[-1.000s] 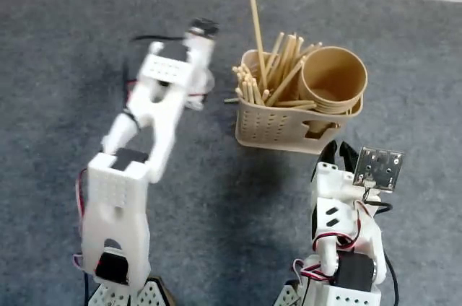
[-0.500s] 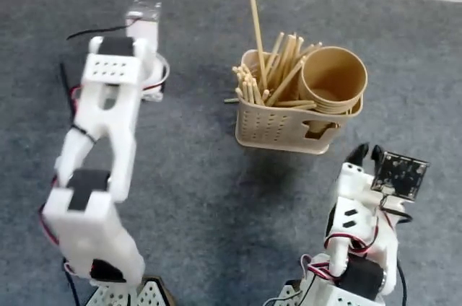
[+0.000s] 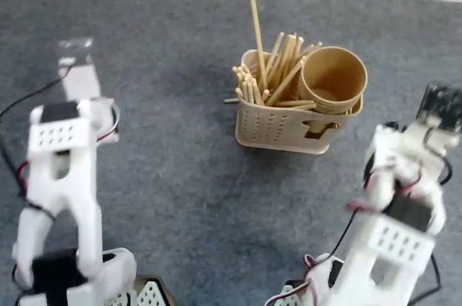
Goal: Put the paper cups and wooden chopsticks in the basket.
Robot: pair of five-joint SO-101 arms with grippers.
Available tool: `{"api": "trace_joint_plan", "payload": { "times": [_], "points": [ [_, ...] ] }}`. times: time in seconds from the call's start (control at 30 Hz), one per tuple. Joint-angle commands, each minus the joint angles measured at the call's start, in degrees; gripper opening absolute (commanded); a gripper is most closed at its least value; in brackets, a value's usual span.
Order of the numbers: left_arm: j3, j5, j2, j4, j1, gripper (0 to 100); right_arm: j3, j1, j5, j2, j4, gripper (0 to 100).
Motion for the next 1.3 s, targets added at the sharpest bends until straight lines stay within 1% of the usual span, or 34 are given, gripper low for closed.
{"api": "trace_joint_plan", "payload": {
  "times": [0.0,0.13,0.27,0.47,0.63,0.77,0.9,1.1,1.27],
  "points": [
    [5.32,0.44,-6.02,-2.02,-4.35,1,-9.71,2.33,0.44,11.30,-1.10,6.7],
    [12.35,0.35,-9.27,-4.31,-7.08,1,-18.51,3.12,0.44,22.99,-1.10,6.7],
    [18.15,0.44,-10.77,-8.44,-8.48,1,-28.09,3.21,0.26,34.95,-1.10,6.7],
    [23.69,0.35,-10.77,-14.77,-9.10,1,-41.27,2.77,-7.21,51.91,-0.84,6.7],
    [24.66,0.35,-10.77,-16.00,-9.10,1,-47.60,0.22,-14.51,61.93,-0.66,6.7],
    [24.66,0.35,-10.77,-16.35,-9.10,1,-48.31,-2.59,-18.90,64.04,-0.31,6.7],
    [24.66,0.35,-10.77,-16.35,-9.10,1,-48.40,-5.85,-21.19,64.04,4.79,6.7],
    [24.66,0.35,-10.77,-16.35,-9.10,1,-48.31,-10.86,-27.87,64.40,11.65,6.7],
    [24.66,0.26,-10.77,-16.35,-9.10,1,-48.31,-14.90,-29.19,64.40,16.40,6.7]
  ]
}}
